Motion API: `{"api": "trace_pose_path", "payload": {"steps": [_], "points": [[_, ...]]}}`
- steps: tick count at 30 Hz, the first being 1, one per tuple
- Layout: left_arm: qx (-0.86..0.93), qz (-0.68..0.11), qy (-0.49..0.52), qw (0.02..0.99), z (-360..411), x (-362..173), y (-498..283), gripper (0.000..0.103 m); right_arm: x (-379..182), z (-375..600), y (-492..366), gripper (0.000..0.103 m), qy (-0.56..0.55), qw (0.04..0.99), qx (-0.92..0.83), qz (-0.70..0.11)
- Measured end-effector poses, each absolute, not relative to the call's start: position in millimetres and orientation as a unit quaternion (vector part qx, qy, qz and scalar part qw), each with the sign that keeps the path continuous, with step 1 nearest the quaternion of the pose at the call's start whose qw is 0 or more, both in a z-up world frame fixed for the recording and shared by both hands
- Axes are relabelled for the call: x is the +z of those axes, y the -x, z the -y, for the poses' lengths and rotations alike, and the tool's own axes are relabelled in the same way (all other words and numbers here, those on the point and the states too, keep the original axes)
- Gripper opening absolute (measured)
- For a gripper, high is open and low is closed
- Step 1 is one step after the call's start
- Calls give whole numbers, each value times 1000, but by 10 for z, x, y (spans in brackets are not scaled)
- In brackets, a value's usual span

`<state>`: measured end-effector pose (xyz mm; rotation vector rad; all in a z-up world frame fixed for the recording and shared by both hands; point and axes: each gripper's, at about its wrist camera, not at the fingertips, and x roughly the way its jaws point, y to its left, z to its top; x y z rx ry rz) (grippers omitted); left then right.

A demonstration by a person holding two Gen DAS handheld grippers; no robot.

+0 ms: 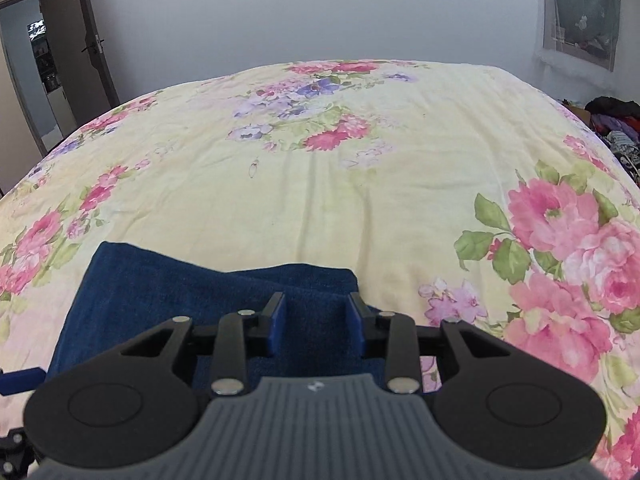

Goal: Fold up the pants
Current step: 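Grasp the end of the folded jeans with both grippers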

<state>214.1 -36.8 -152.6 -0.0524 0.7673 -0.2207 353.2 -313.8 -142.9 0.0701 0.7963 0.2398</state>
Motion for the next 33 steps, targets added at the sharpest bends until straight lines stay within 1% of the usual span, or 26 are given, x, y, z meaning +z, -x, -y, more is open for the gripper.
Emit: {"api": "trace_pose_path", "payload": {"steps": [3,6,11,14,17,21,25,28,30,31,32,33], "points": [[-108,-377,33,919,333,-1510,-2142,82,-1512,3219,-3648,30,-42,915,98,-389],[-106,-374,42,920,263,-1460,-2113,80,-1453,3400,-3595,31,-102,914,82,-384],[-102,-377,82,917,86,-1406,-2078,81,-1223,3490,-3082,31,-124,921,111,-353],[-103,-383,89,914,77,-1418,-2039,81,-1184,3515,-2728,32,-132,916,130,-357],[-101,-390,83,912,112,-1437,-2037,81,-1231,3524,-2400,32,-152,902,147,-376],[-99,-392,85,910,151,-1428,-2034,81,-1368,3461,-2072,32,-129,900,151,-388],[-94,-392,76,912,170,-1389,-2025,81,-1524,3410,-1981,32,-107,894,143,-412],[-89,-392,73,913,148,-1363,-2034,81,-1466,3368,-1960,32,-81,894,147,-416],[-86,-391,72,913,125,-1340,-2045,81,-1397,3396,-1938,32,-84,895,151,-411],[-85,-390,70,914,111,-1328,-2051,81,-1361,3436,-1941,35,-92,896,153,-407],[-85,-388,68,915,99,-1317,-2061,81,-1328,3486,-1940,43,-104,896,152,-404],[-83,-388,65,916,89,-1305,-2078,81,-1299,3542,-1946,47,-116,896,148,-401]]}}
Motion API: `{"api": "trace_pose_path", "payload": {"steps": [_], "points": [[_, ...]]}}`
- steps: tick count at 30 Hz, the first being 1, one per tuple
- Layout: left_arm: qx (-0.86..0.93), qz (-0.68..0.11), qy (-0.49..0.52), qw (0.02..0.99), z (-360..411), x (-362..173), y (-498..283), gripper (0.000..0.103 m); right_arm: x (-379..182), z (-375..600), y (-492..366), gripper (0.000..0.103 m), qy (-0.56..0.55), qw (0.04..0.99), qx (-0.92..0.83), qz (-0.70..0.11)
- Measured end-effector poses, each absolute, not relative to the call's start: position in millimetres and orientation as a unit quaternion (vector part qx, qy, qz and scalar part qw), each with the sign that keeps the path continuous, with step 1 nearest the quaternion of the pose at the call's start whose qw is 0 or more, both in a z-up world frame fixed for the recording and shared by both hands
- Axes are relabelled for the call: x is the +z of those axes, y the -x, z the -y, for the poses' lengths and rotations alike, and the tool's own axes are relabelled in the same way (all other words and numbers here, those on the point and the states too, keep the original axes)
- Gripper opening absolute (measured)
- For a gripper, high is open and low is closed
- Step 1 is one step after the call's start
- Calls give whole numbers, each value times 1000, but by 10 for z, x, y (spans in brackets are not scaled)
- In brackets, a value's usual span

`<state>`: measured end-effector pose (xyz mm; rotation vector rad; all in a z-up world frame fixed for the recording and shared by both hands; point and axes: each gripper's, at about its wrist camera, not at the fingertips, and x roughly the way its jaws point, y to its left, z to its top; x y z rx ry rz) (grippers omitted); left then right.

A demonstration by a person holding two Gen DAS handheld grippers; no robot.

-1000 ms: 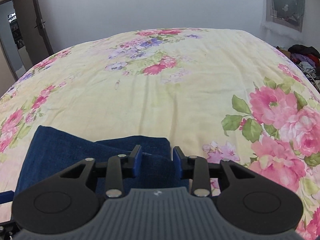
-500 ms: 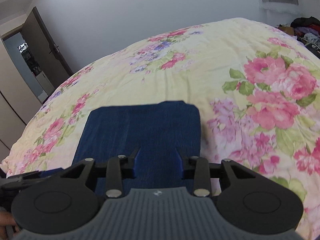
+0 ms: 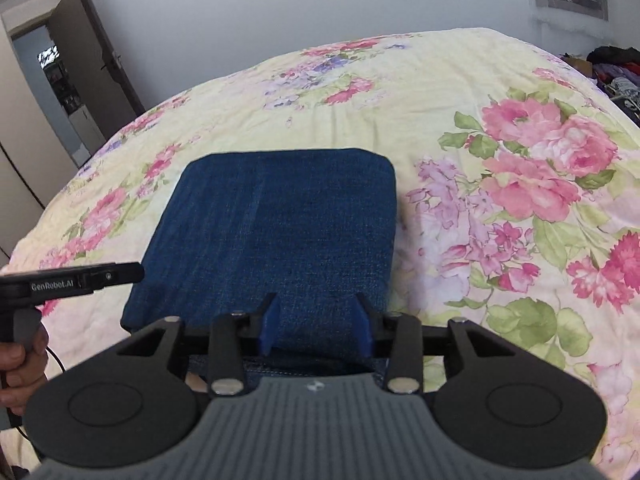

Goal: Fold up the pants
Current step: 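Grasp the end of the folded jeans with both grippers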

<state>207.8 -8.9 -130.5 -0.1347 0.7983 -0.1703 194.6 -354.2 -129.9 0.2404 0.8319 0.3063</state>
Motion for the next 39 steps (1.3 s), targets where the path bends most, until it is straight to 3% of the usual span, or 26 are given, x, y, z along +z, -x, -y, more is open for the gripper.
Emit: {"api": "trace_pose_path", "payload": {"steps": [10,19,39], "points": [[-119,-432,105,888,13,-1359,-2434,87,-1398,4102,-2233,70,-270,857,124,-421],[-142,-476,216,841,-308,-1692,-2750,90,-1686,4237,-2603,76,-328,822,159,-438],[-225,-515,321,762,-498,-2123,-3065,100,-2308,4066,-3231,83,-378,744,253,-489]]}}
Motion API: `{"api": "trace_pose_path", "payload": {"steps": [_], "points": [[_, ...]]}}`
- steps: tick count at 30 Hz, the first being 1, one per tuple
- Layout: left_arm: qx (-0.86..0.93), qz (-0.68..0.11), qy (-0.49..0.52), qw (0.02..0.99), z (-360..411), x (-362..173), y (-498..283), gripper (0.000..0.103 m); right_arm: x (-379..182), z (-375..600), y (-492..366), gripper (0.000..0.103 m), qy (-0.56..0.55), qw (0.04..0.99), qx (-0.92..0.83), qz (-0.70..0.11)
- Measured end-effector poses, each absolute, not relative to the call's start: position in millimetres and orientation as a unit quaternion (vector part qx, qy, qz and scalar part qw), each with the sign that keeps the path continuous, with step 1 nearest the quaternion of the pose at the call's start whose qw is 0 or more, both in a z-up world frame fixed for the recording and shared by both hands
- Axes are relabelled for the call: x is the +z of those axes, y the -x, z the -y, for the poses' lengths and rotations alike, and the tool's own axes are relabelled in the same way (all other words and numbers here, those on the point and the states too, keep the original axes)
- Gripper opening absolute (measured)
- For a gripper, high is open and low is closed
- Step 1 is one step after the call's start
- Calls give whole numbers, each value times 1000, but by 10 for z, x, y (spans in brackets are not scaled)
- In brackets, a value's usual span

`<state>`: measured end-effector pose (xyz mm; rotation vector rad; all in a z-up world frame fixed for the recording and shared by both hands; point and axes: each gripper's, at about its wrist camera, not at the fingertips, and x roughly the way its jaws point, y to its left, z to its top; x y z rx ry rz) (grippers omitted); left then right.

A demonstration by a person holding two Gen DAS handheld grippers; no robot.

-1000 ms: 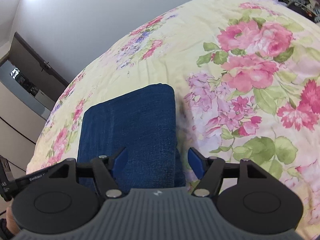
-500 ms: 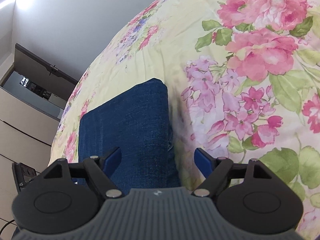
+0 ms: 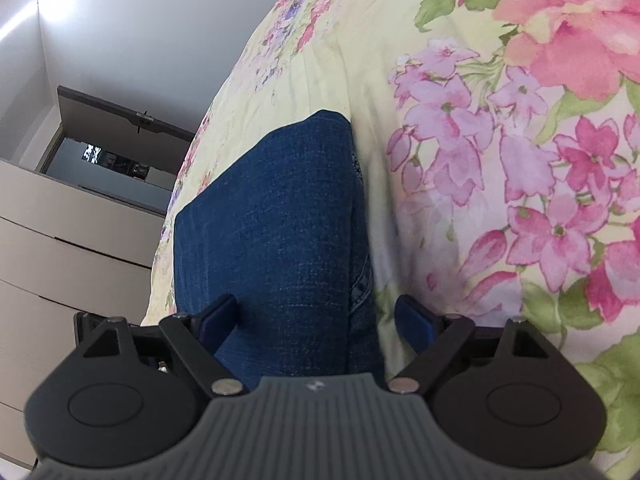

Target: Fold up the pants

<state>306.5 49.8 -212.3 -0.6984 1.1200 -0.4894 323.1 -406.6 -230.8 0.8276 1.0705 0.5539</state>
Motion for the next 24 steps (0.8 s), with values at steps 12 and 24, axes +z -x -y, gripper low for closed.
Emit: {"api": "trace_pose_path", "payload": {"steps": [12,24], "points": [[-236,-514,324,759,-447,-2173,-3097,99,-2412,3718,-3532,83,-356,725,295,-511],[-226,-482,277,800,-346,-1760,-2837,56,-2186,3649,-3428,35,-356,732,294,-501]]}}
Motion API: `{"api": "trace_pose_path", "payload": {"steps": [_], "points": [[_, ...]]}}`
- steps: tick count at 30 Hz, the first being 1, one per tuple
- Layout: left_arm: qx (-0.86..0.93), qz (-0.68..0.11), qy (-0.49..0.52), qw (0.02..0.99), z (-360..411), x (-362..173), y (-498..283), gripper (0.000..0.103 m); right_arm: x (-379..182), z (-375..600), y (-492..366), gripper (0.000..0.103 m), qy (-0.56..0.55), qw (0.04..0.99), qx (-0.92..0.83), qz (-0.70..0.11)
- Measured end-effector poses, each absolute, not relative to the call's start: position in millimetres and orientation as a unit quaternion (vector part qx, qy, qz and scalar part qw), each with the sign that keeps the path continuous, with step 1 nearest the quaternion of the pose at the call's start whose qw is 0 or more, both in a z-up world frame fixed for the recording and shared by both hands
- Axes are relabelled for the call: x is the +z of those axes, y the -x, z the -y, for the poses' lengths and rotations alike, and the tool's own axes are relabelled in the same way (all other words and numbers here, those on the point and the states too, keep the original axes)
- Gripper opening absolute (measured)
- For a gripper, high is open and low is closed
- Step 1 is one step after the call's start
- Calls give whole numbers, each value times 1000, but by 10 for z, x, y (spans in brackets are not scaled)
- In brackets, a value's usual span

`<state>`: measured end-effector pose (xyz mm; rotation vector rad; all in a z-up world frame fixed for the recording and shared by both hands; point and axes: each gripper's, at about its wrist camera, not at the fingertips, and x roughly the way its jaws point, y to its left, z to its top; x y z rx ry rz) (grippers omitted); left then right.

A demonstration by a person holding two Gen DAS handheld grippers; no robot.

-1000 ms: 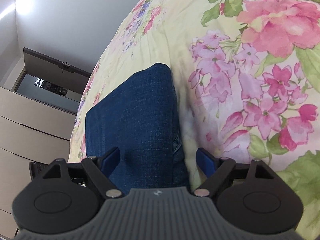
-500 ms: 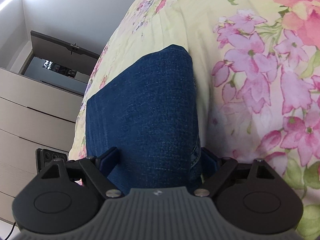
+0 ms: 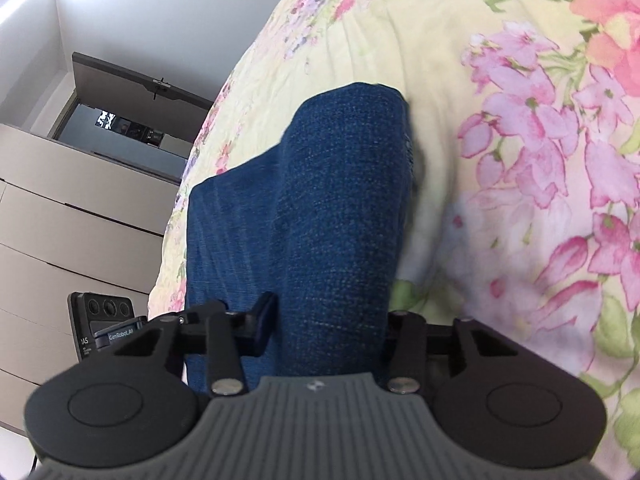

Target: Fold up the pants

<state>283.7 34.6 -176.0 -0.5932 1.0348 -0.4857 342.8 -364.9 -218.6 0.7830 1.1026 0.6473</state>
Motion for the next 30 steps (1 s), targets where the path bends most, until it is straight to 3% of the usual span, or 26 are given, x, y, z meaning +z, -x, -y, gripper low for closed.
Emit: {"api": "trace_pose_path", "payload": {"steps": [4,30], "points": [[-236,-472,265,807,-366,-1564,-2699,53,-1963,3616,-3339,29,-365,732,298,-491],[-229,-397,271,847,-1286,-816,-1678,53,-848,2692,-2410,29,-337,739,358,-461]]}}
